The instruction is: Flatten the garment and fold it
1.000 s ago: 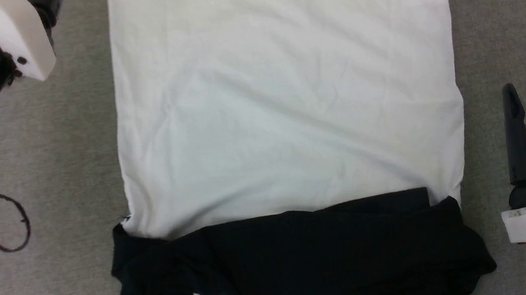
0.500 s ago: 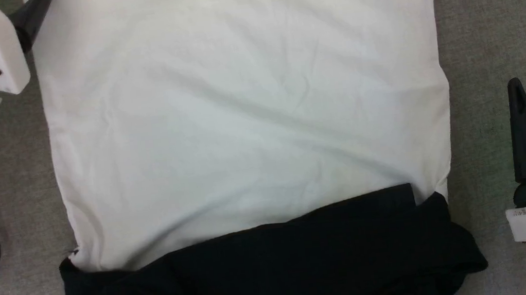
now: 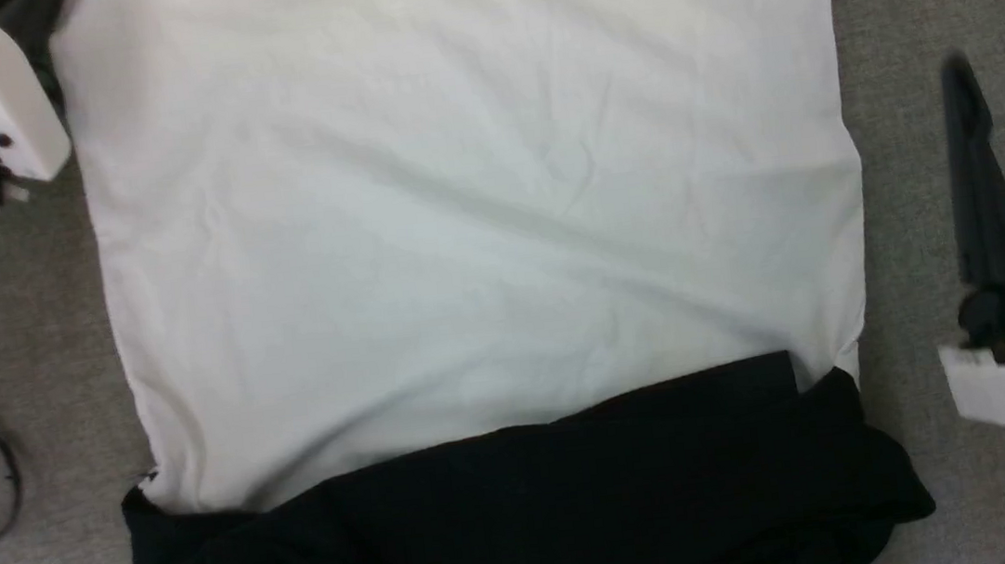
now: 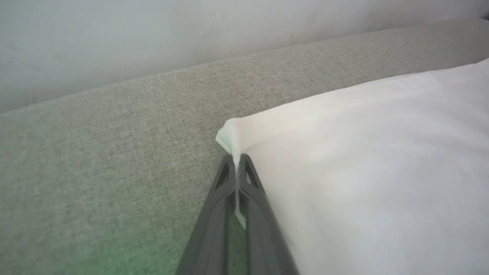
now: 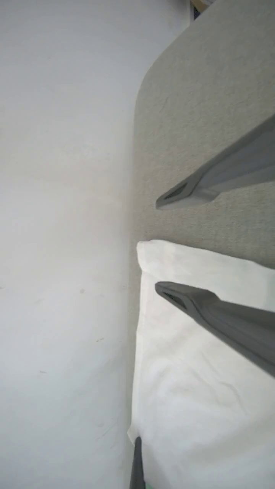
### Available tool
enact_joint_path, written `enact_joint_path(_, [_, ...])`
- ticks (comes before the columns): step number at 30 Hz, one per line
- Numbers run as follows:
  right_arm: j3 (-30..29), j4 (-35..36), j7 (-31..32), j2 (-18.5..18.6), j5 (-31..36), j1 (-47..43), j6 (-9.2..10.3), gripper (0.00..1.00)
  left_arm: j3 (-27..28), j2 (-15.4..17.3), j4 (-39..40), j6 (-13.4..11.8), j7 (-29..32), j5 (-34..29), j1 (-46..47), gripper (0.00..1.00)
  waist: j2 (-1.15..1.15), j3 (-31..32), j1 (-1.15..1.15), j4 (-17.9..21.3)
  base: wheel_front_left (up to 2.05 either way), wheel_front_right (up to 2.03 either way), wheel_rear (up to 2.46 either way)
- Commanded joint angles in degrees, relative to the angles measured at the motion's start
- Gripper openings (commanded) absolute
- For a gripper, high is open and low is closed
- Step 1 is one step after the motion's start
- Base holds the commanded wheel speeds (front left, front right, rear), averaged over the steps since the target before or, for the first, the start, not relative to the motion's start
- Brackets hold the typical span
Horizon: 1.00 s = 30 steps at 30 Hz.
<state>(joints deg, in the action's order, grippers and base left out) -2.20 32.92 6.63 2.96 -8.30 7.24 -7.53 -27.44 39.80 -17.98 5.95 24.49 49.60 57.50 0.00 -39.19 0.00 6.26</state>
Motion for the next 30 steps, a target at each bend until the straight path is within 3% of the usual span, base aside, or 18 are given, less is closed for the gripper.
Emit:
enact_joint_path(1, [1.94,2.50,2.01,0.33,2.08,4.88,0.04,1.00,-0.45,-0.72,-0.85,-0.20,-0.63,0.18,-2.19,0.00,0.00,2.09,0.00,-1.34,0.00,0.00,0.00])
enact_joint_path(2, [1.94,2.50,2.01,0.33,2.08,4.88,0.04,1.00,-0.45,-0.72,-0.85,-0.20,-0.63,0.18,-2.19,0.00,0.00,2.09,0.00,-1.34,0.00,0.00,0.00])
enact_joint_path(6, [5.94,4.64,9.68,4.22,2.95,18.64,0.04,1.00,-0.07,-2.64,-1.17,-0.54,-2.49,1.29,-3.24,0.00,0.00,4.23,0.00,-2.65,0.00,0.00,0.00])
enact_joint_path(11, [8.30,-2.38,18.05,7.70,2.63,34.85,0.04,1.00,-0.31,-4.18,-1.10,-0.59,-3.61,1.72,-3.47,0.00,0.00,4.90,0.00,-4.50,0.00,0.00,0.00])
enact_joint_path(16, [5.42,-15.84,26.07,3.57,1.16,42.36,0.04,1.00,-0.42,-4.94,-1.02,-0.61,-4.24,1.77,-2.95,0.00,0.00,3.85,0.00,-6.06,0.00,0.00,0.00])
enact_joint_path(21, [0.54,-27.63,31.10,1.69,4.23,44.79,0.04,1.00,-0.91,-6.18,-0.91,-0.69,-4.50,1.62,-1.85,0.00,0.00,2.23,0.00,-7.67,0.00,0.00,0.00])
enact_joint_path(30, [-4.37,-37.84,35.53,0.49,10.69,44.88,0.04,1.00,-1.71,-7.71,-0.56,-0.82,-4.65,1.44,-0.56,0.00,0.00,-0.09,0.00,-9.26,0.00,0.00,0.00])
